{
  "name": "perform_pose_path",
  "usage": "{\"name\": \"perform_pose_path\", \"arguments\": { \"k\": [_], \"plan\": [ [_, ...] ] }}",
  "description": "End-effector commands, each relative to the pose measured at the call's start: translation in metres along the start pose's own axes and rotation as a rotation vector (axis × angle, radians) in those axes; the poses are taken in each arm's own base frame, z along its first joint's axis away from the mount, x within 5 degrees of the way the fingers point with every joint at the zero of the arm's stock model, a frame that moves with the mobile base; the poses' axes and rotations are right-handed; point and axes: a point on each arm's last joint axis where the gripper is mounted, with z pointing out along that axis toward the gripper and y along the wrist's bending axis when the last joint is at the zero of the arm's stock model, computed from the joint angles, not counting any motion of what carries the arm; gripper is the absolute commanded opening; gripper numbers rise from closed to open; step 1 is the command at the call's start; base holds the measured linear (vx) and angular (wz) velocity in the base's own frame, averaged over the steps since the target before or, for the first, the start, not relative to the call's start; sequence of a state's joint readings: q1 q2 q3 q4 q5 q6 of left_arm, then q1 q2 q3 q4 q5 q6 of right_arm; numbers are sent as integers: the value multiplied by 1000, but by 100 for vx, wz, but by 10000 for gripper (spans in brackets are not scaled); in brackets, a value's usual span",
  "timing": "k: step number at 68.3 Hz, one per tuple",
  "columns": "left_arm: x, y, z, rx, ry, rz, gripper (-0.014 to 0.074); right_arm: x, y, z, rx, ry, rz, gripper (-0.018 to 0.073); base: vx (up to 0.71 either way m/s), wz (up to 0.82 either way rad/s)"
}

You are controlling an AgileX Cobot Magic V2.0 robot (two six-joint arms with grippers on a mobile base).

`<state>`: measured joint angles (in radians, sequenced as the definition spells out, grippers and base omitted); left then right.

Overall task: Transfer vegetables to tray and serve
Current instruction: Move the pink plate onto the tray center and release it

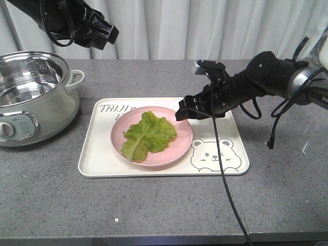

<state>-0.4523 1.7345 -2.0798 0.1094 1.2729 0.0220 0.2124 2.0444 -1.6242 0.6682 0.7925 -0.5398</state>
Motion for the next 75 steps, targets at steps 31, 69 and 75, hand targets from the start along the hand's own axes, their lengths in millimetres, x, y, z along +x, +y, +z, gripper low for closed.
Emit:
{"name": "perform_pose_path", "arguments": {
  "k": [31,69,75],
  "plan": [
    [56,25,56,-140,260,-173,355,-24,11,-110,396,161,-30,469,0,0],
    [92,17,101,-106,364,-236,355,-9,-35,-98,246,262,174,469,0,0],
    [94,16,109,-102,385,-237,355,-8,-37,-93,243,271,183,469,0,0]
  ]
}}
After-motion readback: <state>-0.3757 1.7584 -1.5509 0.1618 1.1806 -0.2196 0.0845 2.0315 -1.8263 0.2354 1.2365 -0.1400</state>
